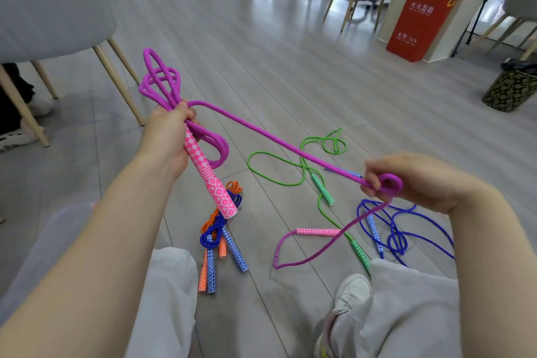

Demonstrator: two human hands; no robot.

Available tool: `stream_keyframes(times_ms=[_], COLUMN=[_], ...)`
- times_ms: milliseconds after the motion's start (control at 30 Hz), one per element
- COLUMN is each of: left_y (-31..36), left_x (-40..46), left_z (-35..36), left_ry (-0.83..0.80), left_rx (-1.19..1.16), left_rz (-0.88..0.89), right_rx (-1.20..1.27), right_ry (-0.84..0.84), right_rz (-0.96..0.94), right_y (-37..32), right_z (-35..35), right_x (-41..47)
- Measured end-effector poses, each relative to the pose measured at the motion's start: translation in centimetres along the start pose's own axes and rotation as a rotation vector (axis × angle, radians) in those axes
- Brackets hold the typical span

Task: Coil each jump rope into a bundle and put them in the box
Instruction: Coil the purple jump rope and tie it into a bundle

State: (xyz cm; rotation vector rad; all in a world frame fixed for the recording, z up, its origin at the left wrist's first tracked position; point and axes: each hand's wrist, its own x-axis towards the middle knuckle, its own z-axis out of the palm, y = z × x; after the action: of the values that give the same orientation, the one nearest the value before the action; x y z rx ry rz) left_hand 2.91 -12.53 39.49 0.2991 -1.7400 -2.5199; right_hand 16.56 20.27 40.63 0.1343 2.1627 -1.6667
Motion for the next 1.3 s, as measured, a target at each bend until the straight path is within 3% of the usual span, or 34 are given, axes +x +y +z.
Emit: stream_keyframes(times_ms=[167, 400, 533, 633, 800, 900, 1100, 1300], left_y=[-0.2, -1.6, -2.3, -2.8, -3.6, -3.8, -3.1, -2.8], left_x=[0.0, -2.0, -3.2, -4.0, -4.3, -5.0, -6.6, -7.1], left_z=[0.1, 2.2, 3.0, 3.4, 3.1, 3.1, 3.6, 3.6], left_ry=[0.005, -0.211, -0.349, -0.423, -0.526, -0.66, -0.885, -0.96], left_rx=[0.005, -0.06, 0.067, 0.215, 0.622, 0.789, 0.648, 0.612], left_rz=[-0.014, -0.237, -0.293, -0.228, 0.039, 0.103, -0.043, -0.122], right_rx=[-0.254, -0.109, -0.13, -0.242, -0.472, -0.444, -0.23, -0.371], right_ry=[0.089, 0.084, 0.196, 0.267, 0.267, 0.256, 0.346, 0.33], right_rz=[0.141, -0.044, -0.177, -0.247, -0.261, -0.261, -0.376, -0.449], right_y=[1.0, -0.4, -0.9, -0.8, -0.6, -1.2, -1.7, -1.0], right_z=[0.0, 5.2, 9.3, 10.4, 9.9, 9.6, 8.6, 7.8], right_x=[0.1, 2.9, 4.8, 5.5, 5.2, 4.6, 4.9, 5.1])
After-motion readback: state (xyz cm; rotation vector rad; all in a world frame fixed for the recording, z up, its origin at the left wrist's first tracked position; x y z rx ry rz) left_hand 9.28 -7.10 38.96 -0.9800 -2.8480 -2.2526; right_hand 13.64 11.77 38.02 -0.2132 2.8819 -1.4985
